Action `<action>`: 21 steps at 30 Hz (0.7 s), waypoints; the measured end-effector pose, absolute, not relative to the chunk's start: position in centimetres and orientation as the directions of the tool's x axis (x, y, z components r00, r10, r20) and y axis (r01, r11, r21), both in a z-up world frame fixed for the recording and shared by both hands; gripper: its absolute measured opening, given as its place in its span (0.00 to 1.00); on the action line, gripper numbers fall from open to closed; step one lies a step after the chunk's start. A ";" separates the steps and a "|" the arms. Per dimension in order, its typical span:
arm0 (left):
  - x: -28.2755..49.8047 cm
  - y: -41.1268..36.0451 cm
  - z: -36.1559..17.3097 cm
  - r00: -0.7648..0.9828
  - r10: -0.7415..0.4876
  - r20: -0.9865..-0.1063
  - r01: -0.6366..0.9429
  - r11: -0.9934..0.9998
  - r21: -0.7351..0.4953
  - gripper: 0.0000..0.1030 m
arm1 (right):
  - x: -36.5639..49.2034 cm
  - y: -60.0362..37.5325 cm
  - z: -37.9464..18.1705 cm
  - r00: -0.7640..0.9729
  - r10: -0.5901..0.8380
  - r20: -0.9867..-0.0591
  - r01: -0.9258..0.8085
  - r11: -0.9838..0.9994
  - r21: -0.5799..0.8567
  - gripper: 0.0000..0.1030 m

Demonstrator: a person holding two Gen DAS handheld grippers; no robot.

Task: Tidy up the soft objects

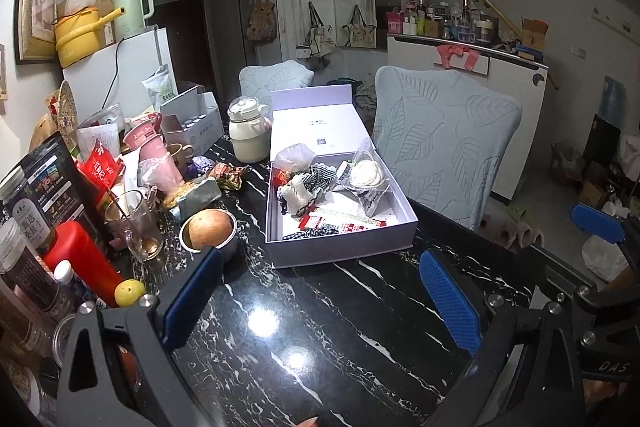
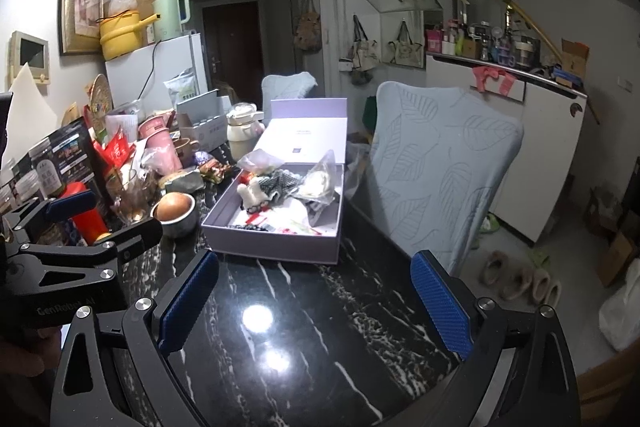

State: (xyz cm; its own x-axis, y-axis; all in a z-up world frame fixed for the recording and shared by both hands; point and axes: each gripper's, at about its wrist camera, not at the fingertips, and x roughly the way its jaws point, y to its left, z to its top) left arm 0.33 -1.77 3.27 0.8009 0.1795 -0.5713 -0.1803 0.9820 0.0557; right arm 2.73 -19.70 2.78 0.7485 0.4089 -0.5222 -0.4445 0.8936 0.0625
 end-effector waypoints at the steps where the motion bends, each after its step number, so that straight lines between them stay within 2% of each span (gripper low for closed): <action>1: 0.4 -1.8 3.2 0.800 0.175 -0.574 -0.176 0.983 0.055 0.98 | 2.8 -19.7 2.8 0.748 0.409 -0.523 -0.445 0.893 0.063 0.95; 21: 0.5 -1.6 2.8 0.793 0.170 -0.585 -0.161 0.985 0.067 0.98 | 3.2 -19.5 2.5 0.742 0.399 -0.539 -0.439 0.896 0.059 0.95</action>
